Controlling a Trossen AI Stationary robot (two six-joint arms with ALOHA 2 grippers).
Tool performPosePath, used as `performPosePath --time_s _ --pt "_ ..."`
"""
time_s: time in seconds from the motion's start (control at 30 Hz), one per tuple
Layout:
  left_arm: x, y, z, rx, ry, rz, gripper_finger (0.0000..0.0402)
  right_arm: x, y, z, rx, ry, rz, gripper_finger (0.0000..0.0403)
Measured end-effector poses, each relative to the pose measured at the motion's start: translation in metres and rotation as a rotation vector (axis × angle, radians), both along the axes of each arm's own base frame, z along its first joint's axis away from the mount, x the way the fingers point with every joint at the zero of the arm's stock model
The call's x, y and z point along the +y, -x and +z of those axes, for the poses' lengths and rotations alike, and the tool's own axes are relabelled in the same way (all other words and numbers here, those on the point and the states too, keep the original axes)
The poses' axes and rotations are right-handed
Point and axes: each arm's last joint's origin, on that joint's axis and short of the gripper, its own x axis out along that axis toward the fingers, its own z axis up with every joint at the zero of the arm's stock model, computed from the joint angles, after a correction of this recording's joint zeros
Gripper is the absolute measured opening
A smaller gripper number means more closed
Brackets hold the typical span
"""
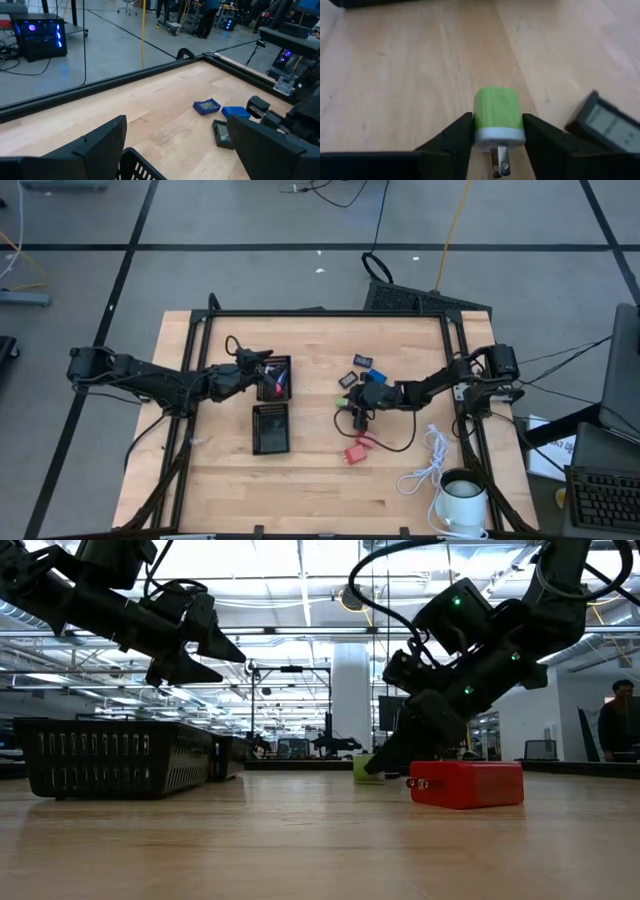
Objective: Pick & Place Office items
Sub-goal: Put the green white charger adapter into the top black bin
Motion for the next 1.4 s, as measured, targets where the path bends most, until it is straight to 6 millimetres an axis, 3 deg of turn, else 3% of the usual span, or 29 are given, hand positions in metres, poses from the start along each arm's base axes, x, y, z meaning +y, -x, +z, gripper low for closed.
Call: performPosePath --time_s 0.27,0.37,0.6,0.77,0.9,1.1,1.4 --pt "0.000 0.000 0.000 -0.046 0.062 0.015 0.0347 0.000 -0.001 0.008 -0.037 0.067 0.091 0.0128" --pt "-0.001 -0.001 0.000 -0.100 0.146 -0.019 0.0347 -0.002 -0.001 0.022 -0.083 0.137 0.093 0.0128" --pt "-0.012 -0.006 0.012 -0.287 0.339 -0.273 0.0347 -0.005 0.006 0.070 -0.211 0.446 0.087 0.0128" --pt "-0.019 -0.012 0.019 -0.322 0.401 -0.299 0.0347 -0.004 0.008 0.091 -0.308 0.574 0.113 0.0128" --pt "-0.023 -0.026 0.018 -0.284 0.403 -0.304 0.0347 -0.004 0.008 0.090 -0.312 0.594 0.122 0.0128" --pt "-0.025 -0.065 0.014 -0.234 0.410 -0.300 0.0347 0.003 0.006 0.084 -0.289 0.605 0.157 0.0128" --pt "-0.022 -0.113 0.024 -0.236 0.408 -0.382 0.0347 0.008 0.005 0.092 -0.303 0.778 0.113 0.0128"
